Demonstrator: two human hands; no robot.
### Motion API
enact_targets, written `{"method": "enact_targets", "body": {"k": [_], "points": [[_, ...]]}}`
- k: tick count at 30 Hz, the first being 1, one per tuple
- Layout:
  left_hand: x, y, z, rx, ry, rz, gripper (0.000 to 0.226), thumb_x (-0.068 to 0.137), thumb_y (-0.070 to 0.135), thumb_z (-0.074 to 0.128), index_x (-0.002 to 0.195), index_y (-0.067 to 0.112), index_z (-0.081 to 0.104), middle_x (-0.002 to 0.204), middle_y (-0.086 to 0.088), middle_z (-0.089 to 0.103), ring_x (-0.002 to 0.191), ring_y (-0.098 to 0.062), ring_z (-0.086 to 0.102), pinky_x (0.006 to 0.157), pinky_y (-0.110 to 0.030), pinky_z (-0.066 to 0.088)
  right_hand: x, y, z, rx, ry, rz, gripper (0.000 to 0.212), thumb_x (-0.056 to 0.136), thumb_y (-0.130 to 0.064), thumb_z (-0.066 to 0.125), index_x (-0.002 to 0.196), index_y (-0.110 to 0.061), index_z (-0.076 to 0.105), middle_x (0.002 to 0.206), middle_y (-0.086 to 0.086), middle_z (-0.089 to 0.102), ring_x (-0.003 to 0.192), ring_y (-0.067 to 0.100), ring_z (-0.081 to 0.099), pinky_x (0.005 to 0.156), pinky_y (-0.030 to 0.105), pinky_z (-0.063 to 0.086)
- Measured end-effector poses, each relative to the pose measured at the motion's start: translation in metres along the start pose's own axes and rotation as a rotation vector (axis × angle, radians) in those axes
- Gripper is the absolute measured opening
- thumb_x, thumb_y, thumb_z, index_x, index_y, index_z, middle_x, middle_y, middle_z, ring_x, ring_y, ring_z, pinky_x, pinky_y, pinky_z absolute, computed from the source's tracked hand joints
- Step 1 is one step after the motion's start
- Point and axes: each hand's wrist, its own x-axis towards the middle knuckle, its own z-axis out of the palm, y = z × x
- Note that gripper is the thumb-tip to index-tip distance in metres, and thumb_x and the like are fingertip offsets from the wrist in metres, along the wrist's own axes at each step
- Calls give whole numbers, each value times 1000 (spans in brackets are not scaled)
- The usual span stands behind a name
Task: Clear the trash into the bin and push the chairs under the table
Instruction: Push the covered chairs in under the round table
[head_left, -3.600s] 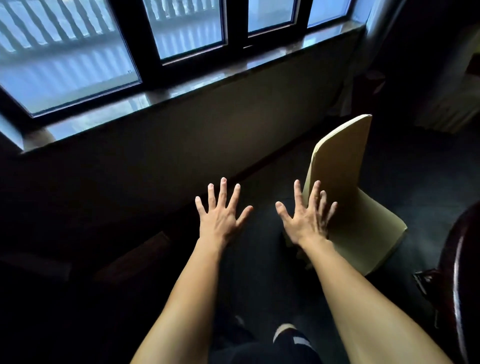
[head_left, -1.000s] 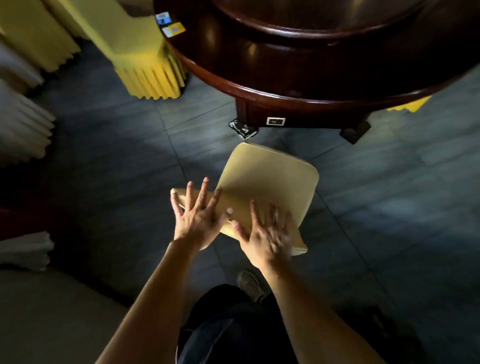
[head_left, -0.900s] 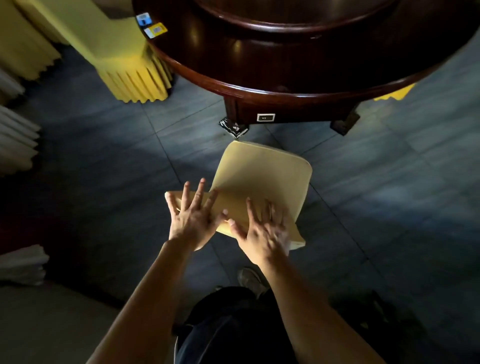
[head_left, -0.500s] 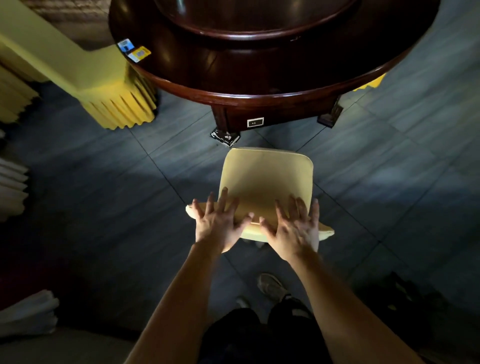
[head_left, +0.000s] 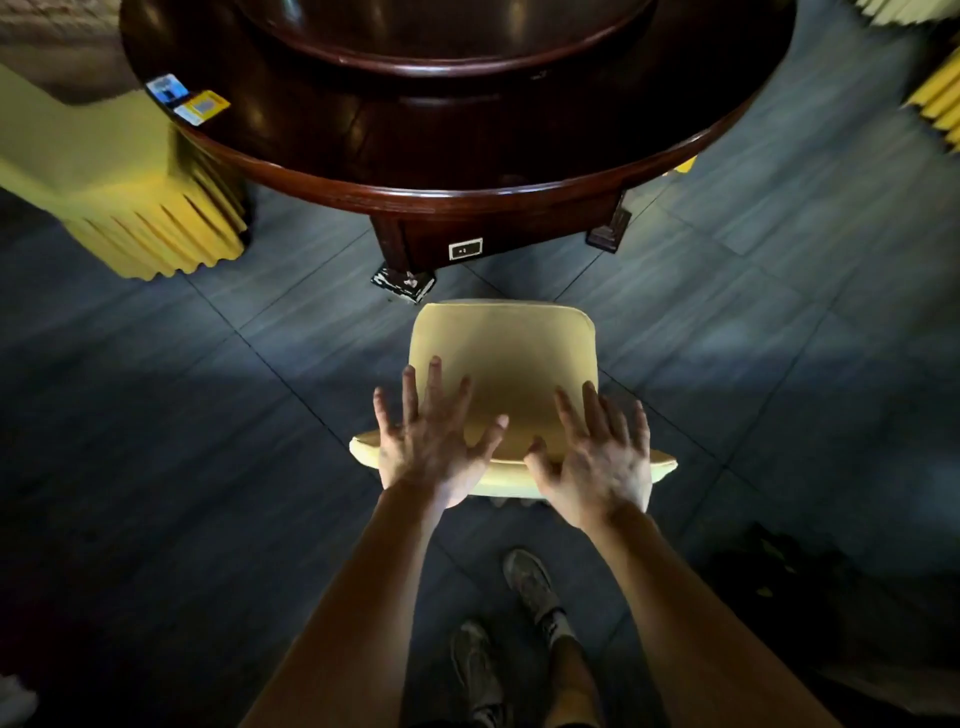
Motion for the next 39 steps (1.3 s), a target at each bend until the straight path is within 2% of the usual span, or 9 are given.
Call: {"method": "enact_targets", "body": {"k": [7, 13, 16, 20, 23, 29, 32, 39], "points": [[23, 2, -3, -1, 25, -30, 89, 82, 86, -10, 158, 43, 5, 170, 1, -12, 156, -28, -13, 117, -63, -15, 23, -1, -2, 38, 44, 8, 79, 87, -62, 35, 154, -22, 46, 159, 12, 46, 140, 33, 50, 124, 58, 16], [57, 2, -13, 13, 27, -28, 88, 83, 85, -10, 158, 43, 5, 170, 0, -13, 156, -29, -14, 117, -63, -15, 60, -2, -2, 57, 72, 7, 79, 87, -62, 34, 153, -21, 48, 157, 15, 48, 137, 34, 52, 123, 59, 20], [81, 2, -19, 33, 16, -25, 89, 82, 85, -11, 158, 44, 9, 171, 0, -10, 156, -30, -12, 117, -64, -13, 82, -2, -3, 58, 86, 11, 83, 90, -69, 26, 157, -23, 39, 159, 16, 45, 142, 33, 47, 124, 58, 17], [112, 0, -25, 31, 58, -16, 88, 83, 84, -8, 156, 43, 19, 171, 1, -1, 157, -31, -6, 117, -64, -10, 115, -3, -4, 101, 100, 63, 90, 90, -79, 8, 164, -28, 16, 165, 15, 34, 149, 32, 38, 126, 54, 8], [133, -2, -30, 28, 81, -13, 88, 84, 84, -6, 156, 42, 22, 171, 0, 6, 157, -31, -3, 118, -63, -8, 138, -6, -6, 124, 94, 84, 92, 88, -82, 6, 164, -30, 5, 168, 15, 26, 152, 31, 32, 126, 54, 6], [172, 4, -41, 34, 76, -13, 88, 83, 84, -5, 155, 41, 23, 170, -1, 12, 156, -33, -2, 118, -65, -9, 183, -1, -9, 77, 100, 63, 89, 89, -76, 22, 163, -29, 4, 170, 15, 22, 152, 31, 30, 127, 56, 11], [191, 11, -45, 12, 69, -29, 89, 83, 84, -6, 154, 41, 22, 170, -2, 13, 156, -34, -2, 118, -66, -9, 207, 6, -11, 60, 94, 40, 88, 88, -72, 21, 163, -29, 1, 170, 14, 20, 152, 33, 29, 127, 55, 12], [230, 23, -54, 7, 107, -48, 89, 83, 84, -4, 153, 39, 28, 169, -3, 18, 156, -36, 4, 118, -66, -5, 259, 16, -16, 42, 114, 17, 89, 86, -70, 16, 163, -27, 7, 168, 18, 24, 150, 36, 34, 126, 55, 17]]}}
